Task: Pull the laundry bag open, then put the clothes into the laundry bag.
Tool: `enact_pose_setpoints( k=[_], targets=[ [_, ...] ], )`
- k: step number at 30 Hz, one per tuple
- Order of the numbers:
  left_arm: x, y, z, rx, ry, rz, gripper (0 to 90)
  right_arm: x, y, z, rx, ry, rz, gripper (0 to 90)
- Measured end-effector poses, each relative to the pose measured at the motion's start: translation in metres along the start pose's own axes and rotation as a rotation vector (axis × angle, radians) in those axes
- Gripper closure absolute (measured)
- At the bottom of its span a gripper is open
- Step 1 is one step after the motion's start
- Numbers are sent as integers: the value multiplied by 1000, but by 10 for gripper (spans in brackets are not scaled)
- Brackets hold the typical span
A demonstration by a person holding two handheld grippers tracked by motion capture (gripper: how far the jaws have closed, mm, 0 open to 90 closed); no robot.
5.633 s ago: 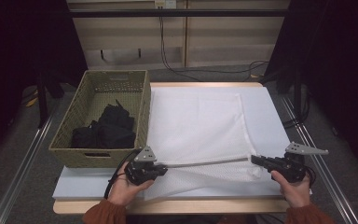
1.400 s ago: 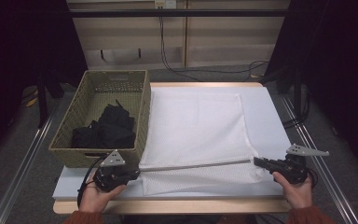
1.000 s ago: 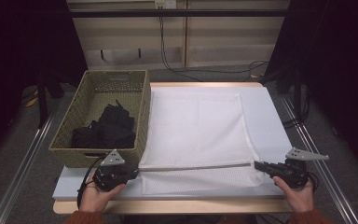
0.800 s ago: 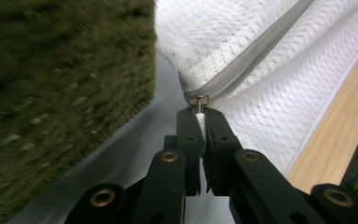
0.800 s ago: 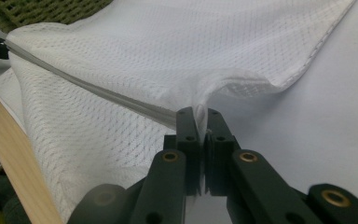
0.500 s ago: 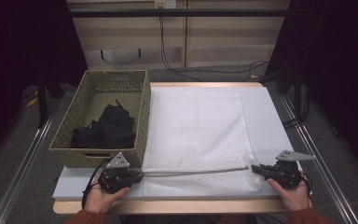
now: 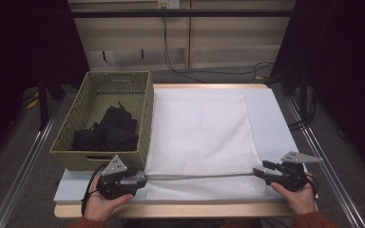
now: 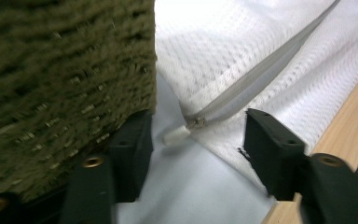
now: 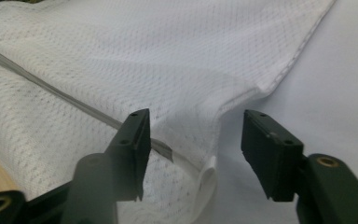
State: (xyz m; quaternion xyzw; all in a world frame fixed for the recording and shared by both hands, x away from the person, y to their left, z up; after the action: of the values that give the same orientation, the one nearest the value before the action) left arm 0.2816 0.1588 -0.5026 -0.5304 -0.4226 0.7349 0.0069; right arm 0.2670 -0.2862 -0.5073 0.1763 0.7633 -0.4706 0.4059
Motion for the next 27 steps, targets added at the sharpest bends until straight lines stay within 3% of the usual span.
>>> enact_pose_setpoints(
  k=[4,9,12,15,16,20,24,25,27],
  targets=[
    [-4,-6,3,-8,-14,62,303,-8,-6,-1,-2,-4,46,373],
    [-5,-15,5,-30,-13,103,263,-19,-6,-7,-9,-20,60,339],
    [-6,-21,7,-54,-5,128,251,-24,-2,-14,-28,-43,53,321],
    [-7,-27,6,-110,32,141,240,-29,3,-20,-36,-64,41,293],
    [-7,-28,6,-91,21,154,239,-30,5,-22,-52,-63,34,291],
    [-5,-30,6,-94,8,157,231,-33,16,-35,-109,-84,-6,276],
    [-9,-32,14,-83,27,183,222,-40,26,-53,-183,-118,-34,290],
    [-9,-33,15,-81,32,185,222,-42,30,-58,-182,-138,-41,294],
    [-10,-32,17,-78,39,176,223,-43,36,-69,-229,-144,-66,327]
  ],
)
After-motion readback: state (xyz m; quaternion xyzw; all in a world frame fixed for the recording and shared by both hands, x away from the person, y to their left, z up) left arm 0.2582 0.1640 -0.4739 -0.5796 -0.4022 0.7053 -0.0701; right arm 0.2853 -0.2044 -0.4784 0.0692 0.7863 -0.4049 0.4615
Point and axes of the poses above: each handheld gripper's, and its own axes: y roughly forward along the jaws, x roughly out of its underside, z roughly to its right, the point moved 7 cm from there along y, roughly forward along the jaws, and after that the axes turned 3 degrees about y, right-handed, at the moved point
